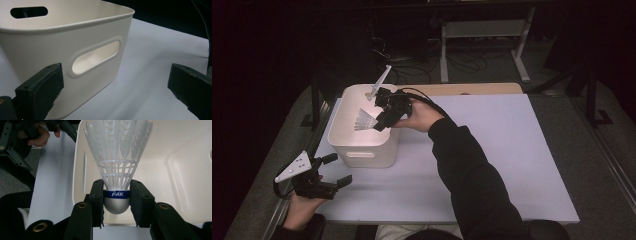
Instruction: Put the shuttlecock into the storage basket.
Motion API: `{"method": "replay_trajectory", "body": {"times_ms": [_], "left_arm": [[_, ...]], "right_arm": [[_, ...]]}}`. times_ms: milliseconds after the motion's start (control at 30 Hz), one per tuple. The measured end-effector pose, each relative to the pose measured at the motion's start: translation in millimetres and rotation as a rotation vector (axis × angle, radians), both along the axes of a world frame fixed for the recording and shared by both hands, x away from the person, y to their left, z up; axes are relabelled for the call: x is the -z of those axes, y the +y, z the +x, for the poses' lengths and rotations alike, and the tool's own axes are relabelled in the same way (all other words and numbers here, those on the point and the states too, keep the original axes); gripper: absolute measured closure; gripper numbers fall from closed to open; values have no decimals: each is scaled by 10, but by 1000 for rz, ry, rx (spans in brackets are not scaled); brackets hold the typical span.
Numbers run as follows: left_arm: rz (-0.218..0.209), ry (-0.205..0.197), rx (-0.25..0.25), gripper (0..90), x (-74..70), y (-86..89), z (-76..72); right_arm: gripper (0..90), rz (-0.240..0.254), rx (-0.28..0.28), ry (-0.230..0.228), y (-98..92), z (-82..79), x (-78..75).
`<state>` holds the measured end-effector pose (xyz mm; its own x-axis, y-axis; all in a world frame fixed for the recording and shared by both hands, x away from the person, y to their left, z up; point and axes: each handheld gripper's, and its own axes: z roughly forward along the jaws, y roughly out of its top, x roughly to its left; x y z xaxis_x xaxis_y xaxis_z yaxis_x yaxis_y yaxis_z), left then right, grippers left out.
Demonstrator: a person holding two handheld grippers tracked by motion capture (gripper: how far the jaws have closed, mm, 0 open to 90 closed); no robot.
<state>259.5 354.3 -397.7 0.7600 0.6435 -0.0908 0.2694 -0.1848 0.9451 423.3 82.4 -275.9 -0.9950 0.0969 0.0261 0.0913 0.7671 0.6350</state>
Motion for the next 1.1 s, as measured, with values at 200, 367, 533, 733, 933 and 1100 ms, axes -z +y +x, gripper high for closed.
{"method": "replay_trajectory", "body": {"times_ms": [200,367,533,733,933,1100], "left_arm": [[0,-1,1,1,0,2,-1],[1,-3,1,1,-1,3,0],[0,-1,2,1,-1,4,-2],[0,-3,4,1,-2,5,-2],[-1,-3,4,1,-2,4,-3],[-3,-2,4,2,-3,4,-5]], "right_arm": [[641,-2,-8,8,56,0,63],[641,-5,-8,21,79,11,135],[641,-3,-8,32,89,34,195],[641,-10,-7,52,111,50,245],[641,-16,-9,67,138,63,279],[634,-23,-8,72,147,74,297]]}}
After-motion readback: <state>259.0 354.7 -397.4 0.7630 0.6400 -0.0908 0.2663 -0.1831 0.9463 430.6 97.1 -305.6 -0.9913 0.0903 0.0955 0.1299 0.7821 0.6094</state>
